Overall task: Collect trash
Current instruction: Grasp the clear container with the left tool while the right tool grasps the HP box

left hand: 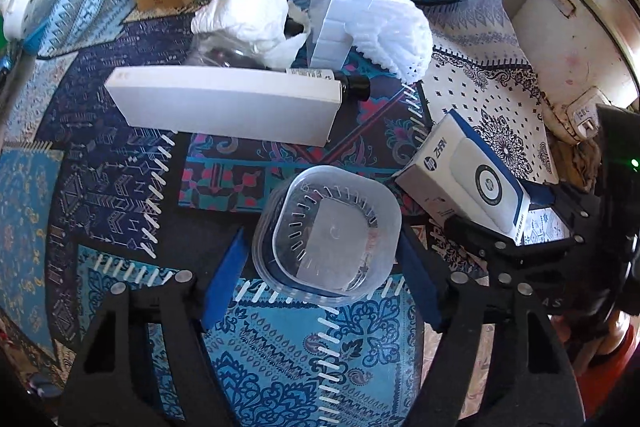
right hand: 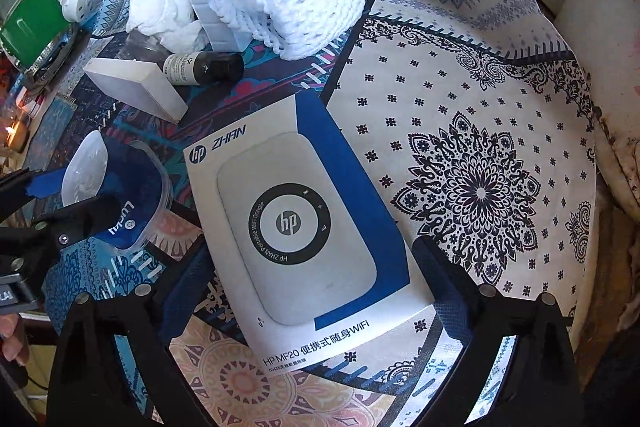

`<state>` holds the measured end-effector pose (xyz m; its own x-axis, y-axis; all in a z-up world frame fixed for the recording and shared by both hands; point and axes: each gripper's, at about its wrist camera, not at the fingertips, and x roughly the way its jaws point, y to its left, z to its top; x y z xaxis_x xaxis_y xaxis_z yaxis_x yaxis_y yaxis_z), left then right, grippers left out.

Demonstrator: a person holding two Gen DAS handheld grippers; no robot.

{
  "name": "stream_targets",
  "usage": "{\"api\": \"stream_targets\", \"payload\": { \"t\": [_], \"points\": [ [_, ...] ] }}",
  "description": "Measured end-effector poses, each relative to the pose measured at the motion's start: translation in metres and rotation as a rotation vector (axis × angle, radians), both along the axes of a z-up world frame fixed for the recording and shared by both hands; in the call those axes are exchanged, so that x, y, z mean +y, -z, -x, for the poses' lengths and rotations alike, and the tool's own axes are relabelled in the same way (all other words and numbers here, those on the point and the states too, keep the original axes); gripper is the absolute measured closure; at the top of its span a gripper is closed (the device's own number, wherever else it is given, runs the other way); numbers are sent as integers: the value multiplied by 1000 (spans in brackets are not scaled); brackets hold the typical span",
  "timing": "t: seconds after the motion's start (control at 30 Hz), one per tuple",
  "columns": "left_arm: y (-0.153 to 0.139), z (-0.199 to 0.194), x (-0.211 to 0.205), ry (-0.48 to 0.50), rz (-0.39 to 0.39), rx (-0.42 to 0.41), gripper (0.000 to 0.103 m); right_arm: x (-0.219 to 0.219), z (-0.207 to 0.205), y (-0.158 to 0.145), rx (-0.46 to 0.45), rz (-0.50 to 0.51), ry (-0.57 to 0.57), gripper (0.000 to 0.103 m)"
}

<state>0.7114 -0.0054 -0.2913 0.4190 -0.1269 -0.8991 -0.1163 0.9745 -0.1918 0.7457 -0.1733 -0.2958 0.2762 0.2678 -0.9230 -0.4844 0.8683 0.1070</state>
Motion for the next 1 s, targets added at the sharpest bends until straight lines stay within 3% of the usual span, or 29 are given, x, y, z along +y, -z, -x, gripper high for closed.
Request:
{"api": "stream_targets", "payload": {
  "t": [0.13, 0.37, 0.73, 1.0],
  "points": [
    [3, -2, -4, 7, -14, 6, 36, -8, 6, -1, 5, -39, 7, 14],
    [-2, 5, -10, 2, -73, -29, 37, -18, 36, 3, -13, -58, 23, 15],
    [-53, 61, 4, -47, -93, -151, 38, -15, 88, -15, -36, -105, 60, 28],
    [-83, 118, 19, -46, -101, -220, 38, 2, 131, -37, -82, -137, 112, 29]
  ]
}}
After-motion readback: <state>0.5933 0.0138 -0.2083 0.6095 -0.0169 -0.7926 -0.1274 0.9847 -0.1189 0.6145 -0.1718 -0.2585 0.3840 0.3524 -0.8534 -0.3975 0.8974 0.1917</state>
